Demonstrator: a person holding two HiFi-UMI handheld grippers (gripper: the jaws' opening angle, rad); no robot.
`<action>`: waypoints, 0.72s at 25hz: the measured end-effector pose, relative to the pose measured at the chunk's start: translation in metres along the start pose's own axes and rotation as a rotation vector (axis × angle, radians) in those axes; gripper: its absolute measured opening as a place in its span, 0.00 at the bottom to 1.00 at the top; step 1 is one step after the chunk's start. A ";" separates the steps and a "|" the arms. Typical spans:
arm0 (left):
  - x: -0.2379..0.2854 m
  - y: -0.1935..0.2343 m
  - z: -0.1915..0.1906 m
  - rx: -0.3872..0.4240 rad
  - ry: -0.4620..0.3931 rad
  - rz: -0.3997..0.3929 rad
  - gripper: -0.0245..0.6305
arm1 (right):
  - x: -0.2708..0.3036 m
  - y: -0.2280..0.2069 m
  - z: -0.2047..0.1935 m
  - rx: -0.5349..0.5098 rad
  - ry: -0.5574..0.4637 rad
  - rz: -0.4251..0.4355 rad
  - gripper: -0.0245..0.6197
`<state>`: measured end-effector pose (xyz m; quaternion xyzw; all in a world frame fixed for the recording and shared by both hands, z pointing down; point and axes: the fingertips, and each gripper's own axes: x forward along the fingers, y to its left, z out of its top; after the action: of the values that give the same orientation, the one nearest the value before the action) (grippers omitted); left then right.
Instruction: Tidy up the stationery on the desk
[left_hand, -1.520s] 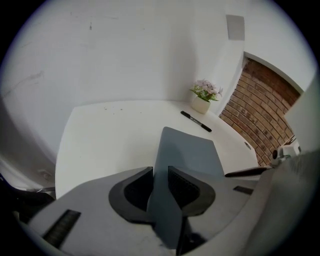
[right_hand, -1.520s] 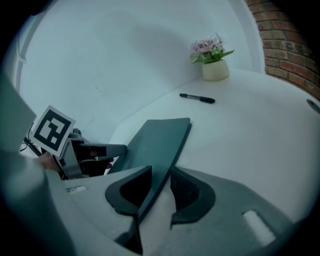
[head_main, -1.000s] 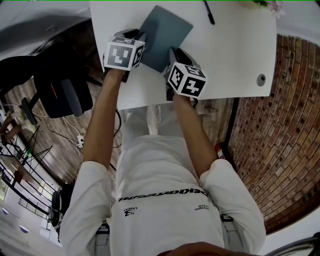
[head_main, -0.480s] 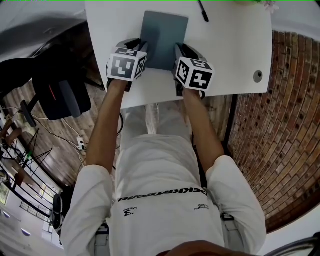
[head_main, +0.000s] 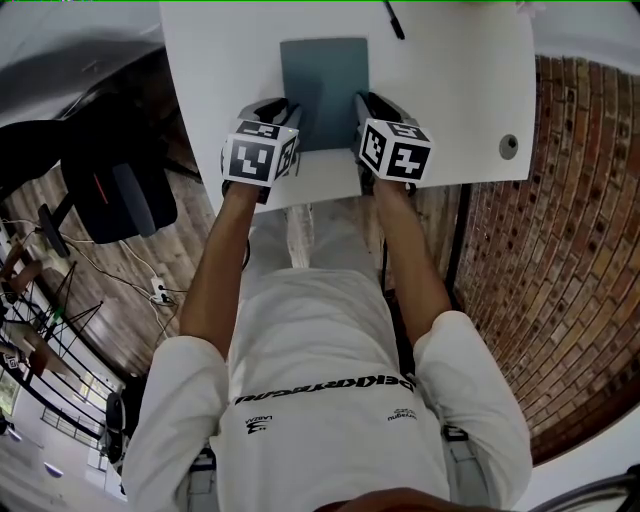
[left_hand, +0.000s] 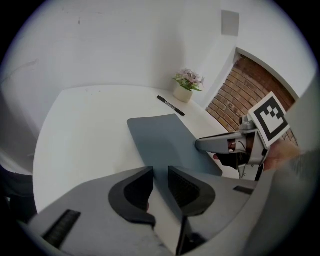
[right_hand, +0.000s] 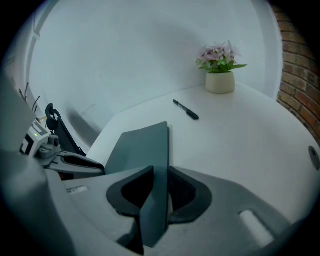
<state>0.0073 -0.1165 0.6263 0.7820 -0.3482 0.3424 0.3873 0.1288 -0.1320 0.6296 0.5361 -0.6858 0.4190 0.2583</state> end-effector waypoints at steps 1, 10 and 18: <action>0.000 -0.002 -0.001 -0.002 0.001 -0.003 0.18 | -0.001 -0.001 -0.001 -0.002 0.001 0.000 0.17; 0.001 -0.018 -0.012 -0.036 -0.014 0.005 0.18 | -0.009 -0.010 -0.008 -0.018 0.017 0.003 0.17; 0.002 -0.025 -0.019 -0.064 -0.029 0.027 0.18 | -0.013 -0.014 -0.016 -0.031 0.034 -0.006 0.17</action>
<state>0.0234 -0.0896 0.6276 0.7693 -0.3752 0.3249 0.4023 0.1448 -0.1124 0.6319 0.5269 -0.6863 0.4165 0.2792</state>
